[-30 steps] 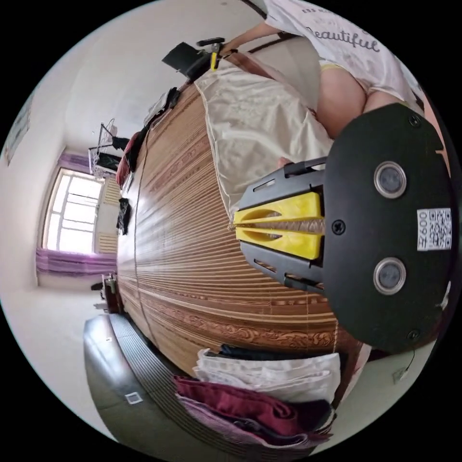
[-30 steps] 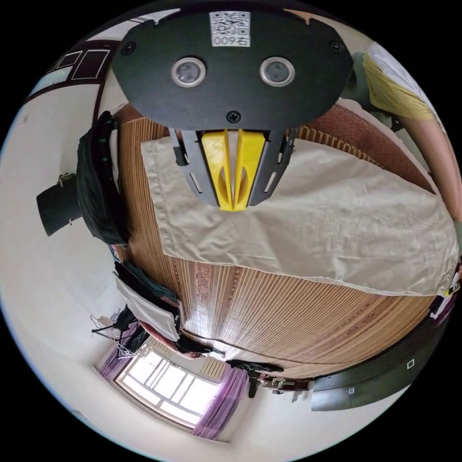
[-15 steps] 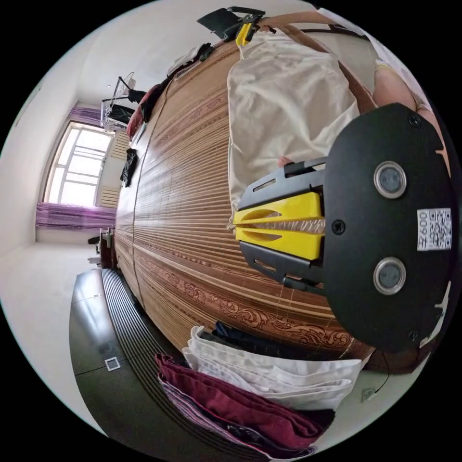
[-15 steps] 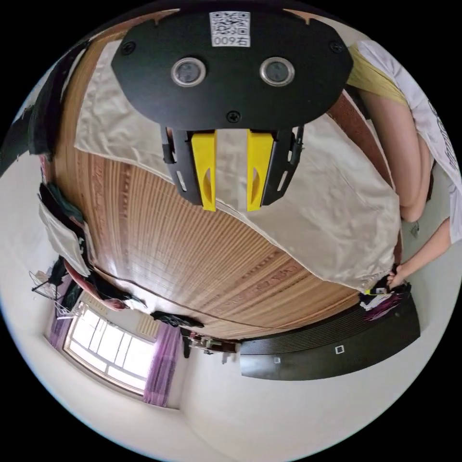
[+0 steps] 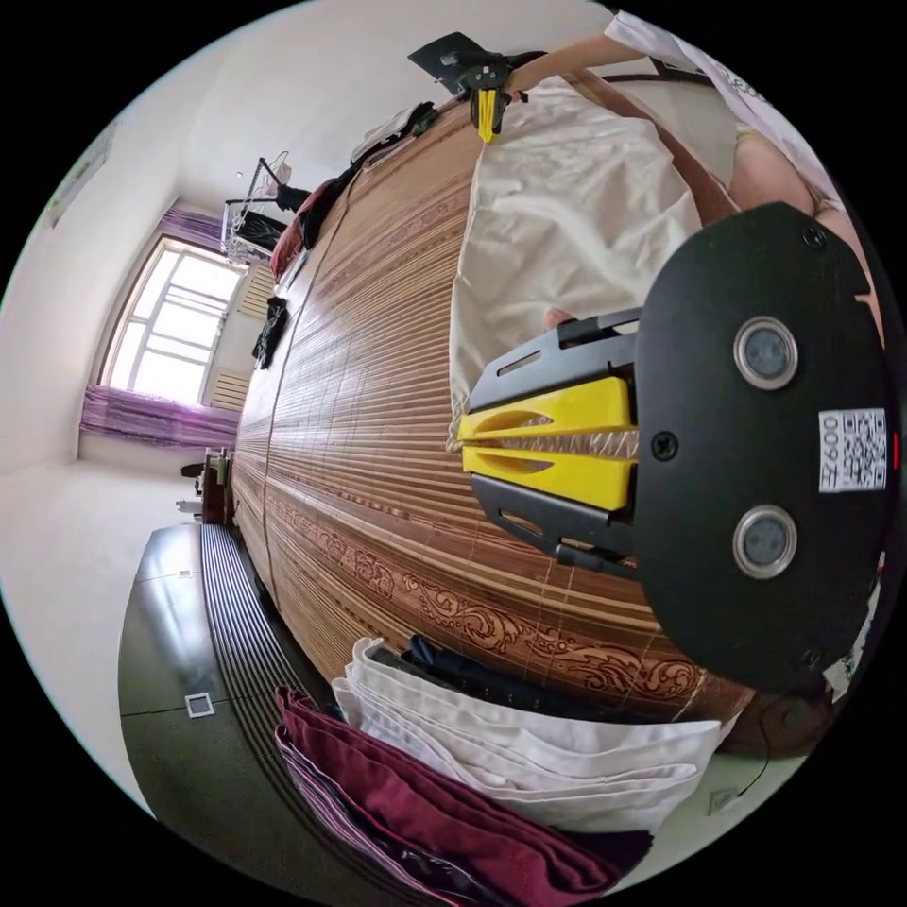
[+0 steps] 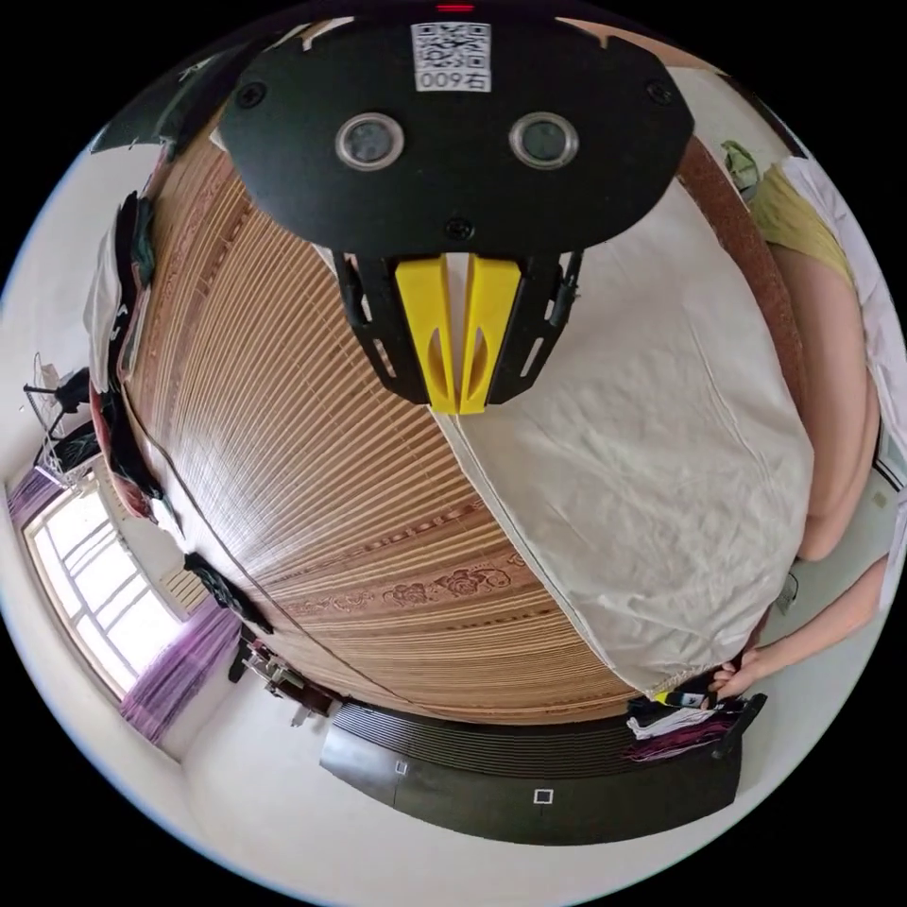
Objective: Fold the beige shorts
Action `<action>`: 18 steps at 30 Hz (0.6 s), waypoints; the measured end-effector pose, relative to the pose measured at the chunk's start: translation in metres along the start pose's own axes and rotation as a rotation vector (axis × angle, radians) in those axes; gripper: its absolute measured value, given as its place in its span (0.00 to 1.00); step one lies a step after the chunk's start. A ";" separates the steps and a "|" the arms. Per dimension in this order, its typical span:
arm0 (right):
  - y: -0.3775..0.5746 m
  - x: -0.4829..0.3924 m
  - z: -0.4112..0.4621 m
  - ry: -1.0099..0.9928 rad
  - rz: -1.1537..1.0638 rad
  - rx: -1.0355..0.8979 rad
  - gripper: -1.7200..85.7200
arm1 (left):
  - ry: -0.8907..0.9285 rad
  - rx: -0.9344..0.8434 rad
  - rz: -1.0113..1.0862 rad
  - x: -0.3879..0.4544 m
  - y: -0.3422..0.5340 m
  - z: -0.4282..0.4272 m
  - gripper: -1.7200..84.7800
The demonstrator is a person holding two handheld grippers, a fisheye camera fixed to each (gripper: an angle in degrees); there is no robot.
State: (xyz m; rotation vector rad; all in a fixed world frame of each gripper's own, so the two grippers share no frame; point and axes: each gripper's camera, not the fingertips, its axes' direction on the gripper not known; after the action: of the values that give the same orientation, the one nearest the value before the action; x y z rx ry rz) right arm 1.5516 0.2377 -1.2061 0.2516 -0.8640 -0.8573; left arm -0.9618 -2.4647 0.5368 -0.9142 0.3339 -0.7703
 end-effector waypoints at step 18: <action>-0.017 0.095 0.034 -0.161 0.434 -0.013 0.01 | 0.025 -0.144 -0.111 -0.050 0.067 0.113 0.06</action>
State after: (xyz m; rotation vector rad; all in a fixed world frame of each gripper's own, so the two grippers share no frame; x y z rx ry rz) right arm 1.5502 0.1606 -1.1397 -0.0194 -1.0155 -0.4812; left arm -0.9023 -2.3377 0.5456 -1.0656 0.3667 -0.8687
